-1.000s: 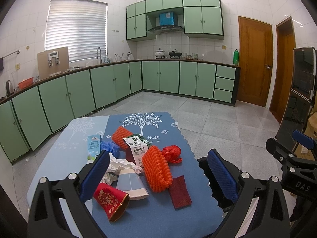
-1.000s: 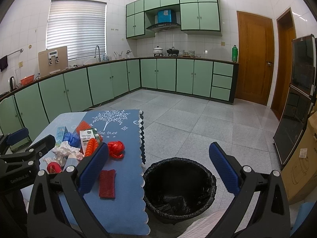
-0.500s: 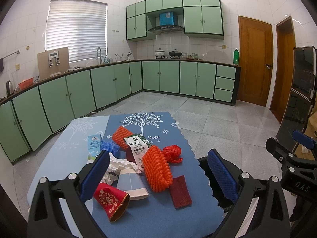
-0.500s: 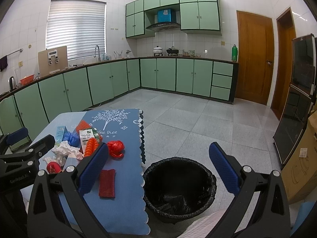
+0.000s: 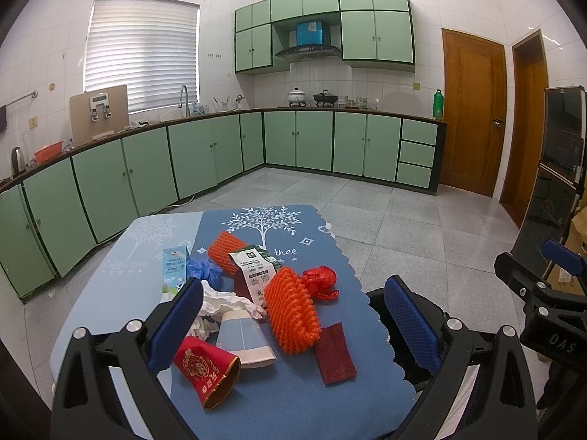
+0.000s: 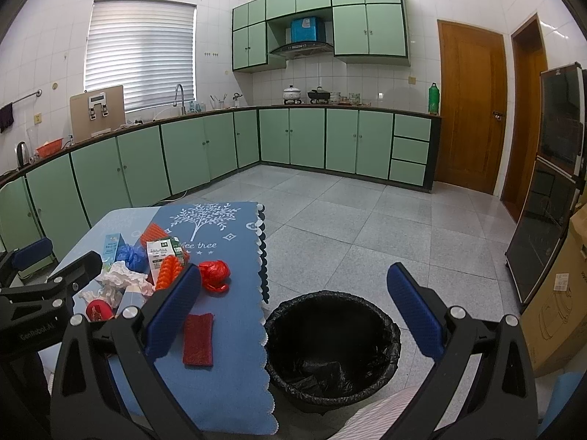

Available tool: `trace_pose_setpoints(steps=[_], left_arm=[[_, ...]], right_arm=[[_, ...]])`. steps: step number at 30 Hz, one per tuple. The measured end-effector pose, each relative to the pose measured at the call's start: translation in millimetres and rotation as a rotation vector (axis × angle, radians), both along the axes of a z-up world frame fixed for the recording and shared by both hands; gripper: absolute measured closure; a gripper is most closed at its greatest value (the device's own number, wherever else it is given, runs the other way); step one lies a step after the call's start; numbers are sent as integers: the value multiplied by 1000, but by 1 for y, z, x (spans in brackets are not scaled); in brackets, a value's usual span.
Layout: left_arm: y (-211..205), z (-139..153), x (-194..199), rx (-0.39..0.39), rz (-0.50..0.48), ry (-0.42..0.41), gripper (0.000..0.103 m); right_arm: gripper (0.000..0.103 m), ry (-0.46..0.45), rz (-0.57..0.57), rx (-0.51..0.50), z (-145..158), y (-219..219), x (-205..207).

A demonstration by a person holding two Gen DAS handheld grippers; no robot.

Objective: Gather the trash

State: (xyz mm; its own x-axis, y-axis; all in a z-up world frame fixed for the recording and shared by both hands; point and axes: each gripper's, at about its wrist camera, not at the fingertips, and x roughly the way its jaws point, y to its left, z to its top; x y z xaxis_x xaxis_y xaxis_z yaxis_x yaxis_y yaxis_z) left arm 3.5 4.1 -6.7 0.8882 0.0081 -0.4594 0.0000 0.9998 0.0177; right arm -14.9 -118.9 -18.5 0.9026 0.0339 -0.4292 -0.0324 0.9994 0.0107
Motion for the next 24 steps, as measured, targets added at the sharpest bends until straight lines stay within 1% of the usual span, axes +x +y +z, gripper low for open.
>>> trace_pose_setpoints(steps=[16,20,24], left_arm=[[4,-5,0,2,9,3,6],[22,-13,2,13,46,-17,6],[48,-24,2,26,100,-5,6]], right_arm=[[5,-4,5,-1,3,1,0],[5,-4,6,3,3,4,2],[5,-6,27,8,-4,13,8]])
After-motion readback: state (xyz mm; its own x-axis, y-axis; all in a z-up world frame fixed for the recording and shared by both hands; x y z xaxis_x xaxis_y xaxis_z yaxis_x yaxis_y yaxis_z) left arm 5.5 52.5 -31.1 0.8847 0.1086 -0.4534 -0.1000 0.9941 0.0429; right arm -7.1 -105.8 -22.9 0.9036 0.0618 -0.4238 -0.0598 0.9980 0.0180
